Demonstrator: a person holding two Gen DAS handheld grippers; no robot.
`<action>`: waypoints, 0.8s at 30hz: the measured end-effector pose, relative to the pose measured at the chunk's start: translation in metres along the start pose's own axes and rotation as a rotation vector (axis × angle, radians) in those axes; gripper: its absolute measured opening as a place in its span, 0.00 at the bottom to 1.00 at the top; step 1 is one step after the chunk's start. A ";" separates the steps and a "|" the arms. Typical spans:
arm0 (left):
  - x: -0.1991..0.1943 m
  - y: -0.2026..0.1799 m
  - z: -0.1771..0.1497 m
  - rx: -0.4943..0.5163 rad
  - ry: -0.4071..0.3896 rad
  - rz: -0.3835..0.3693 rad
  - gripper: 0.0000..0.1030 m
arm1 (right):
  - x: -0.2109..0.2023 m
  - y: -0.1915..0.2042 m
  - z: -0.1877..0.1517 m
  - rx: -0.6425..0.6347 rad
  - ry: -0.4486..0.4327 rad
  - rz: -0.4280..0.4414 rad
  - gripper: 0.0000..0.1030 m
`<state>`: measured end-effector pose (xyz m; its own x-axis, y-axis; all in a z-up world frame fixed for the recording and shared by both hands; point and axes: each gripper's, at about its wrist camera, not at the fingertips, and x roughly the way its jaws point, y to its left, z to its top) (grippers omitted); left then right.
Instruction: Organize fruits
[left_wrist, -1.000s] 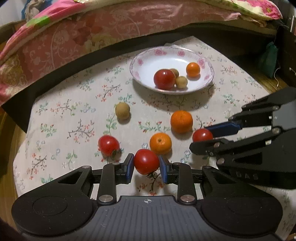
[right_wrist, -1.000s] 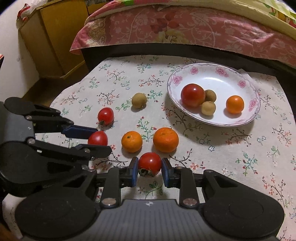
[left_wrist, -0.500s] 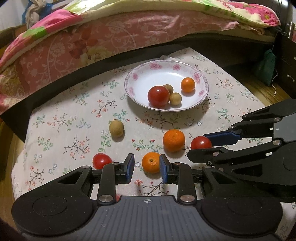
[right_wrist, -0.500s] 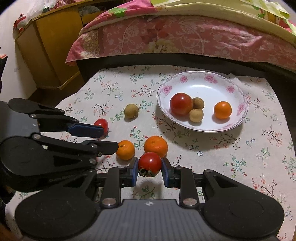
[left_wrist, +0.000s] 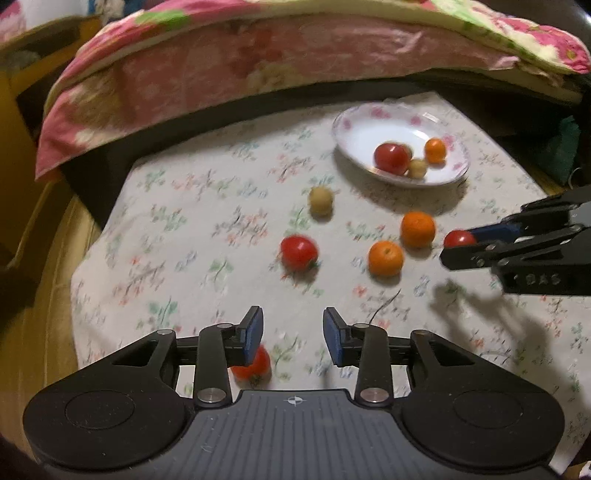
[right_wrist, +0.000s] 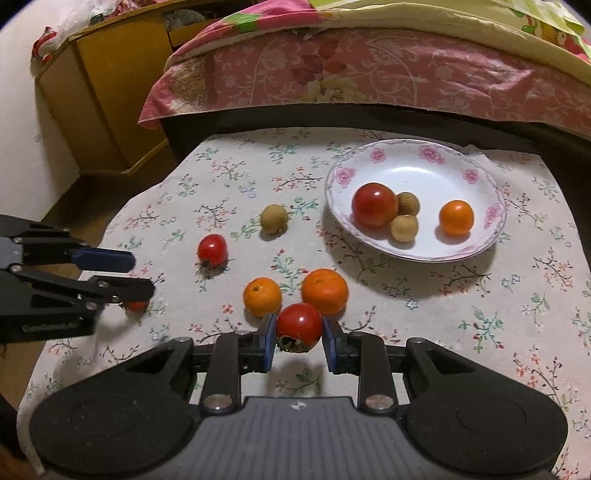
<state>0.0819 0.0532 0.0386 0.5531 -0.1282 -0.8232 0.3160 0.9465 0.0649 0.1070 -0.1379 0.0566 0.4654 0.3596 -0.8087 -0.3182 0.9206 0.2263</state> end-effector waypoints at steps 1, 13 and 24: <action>0.001 0.000 -0.003 0.002 0.007 0.016 0.43 | 0.000 0.002 -0.001 -0.005 0.001 0.003 0.26; 0.011 0.015 -0.016 -0.020 0.016 0.093 0.48 | 0.005 0.012 -0.001 -0.030 0.016 0.017 0.26; 0.020 0.022 -0.021 -0.043 0.037 0.156 0.52 | 0.009 0.016 -0.003 -0.043 0.024 0.027 0.26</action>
<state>0.0838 0.0775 0.0120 0.5638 0.0312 -0.8253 0.1946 0.9661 0.1694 0.1036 -0.1202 0.0518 0.4362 0.3802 -0.8156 -0.3658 0.9030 0.2253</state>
